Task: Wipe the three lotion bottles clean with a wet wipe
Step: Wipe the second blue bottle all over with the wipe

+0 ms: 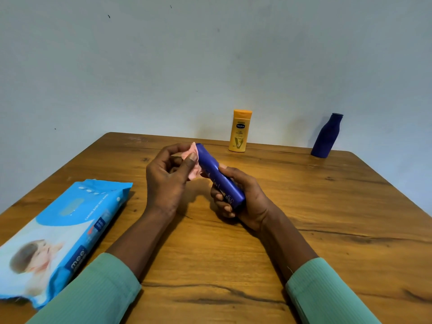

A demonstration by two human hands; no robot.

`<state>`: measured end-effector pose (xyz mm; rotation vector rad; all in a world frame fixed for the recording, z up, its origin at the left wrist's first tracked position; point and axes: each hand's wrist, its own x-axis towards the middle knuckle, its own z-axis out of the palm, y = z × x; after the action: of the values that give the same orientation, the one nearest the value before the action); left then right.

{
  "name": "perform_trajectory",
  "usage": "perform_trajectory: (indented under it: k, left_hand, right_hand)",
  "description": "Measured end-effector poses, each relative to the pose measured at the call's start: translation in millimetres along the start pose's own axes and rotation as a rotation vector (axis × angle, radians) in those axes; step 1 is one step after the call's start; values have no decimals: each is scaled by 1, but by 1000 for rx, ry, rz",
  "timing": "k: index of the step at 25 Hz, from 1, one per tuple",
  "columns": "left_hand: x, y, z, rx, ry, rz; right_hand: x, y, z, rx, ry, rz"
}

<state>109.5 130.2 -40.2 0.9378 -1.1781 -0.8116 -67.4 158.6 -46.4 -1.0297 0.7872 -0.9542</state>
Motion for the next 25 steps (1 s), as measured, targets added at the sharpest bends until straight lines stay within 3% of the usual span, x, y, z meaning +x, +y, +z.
perform_trajectory:
  k: [2, 7, 9, 15, 21, 25]
  left_hand:
    - [-6, 0, 1, 99, 16, 31]
    - [-40, 7, 23, 273, -222, 422]
    - [-37, 6, 25, 325, -242, 501]
    - [-23, -6, 21, 265, -34, 148]
    - [-46, 3, 35, 528, -285, 468]
    - [-31, -3, 30, 440, -117, 314]
  right_hand:
    - [0, 3, 1, 54, -28, 14]
    - [-1, 3, -1, 211, 65, -88]
    - [-1, 2, -3, 266, 61, -94]
    - [0, 1, 4, 355, 120, -54]
    - [5, 3, 16, 348, 296, -134]
    - [5, 3, 19, 314, 277, -161]
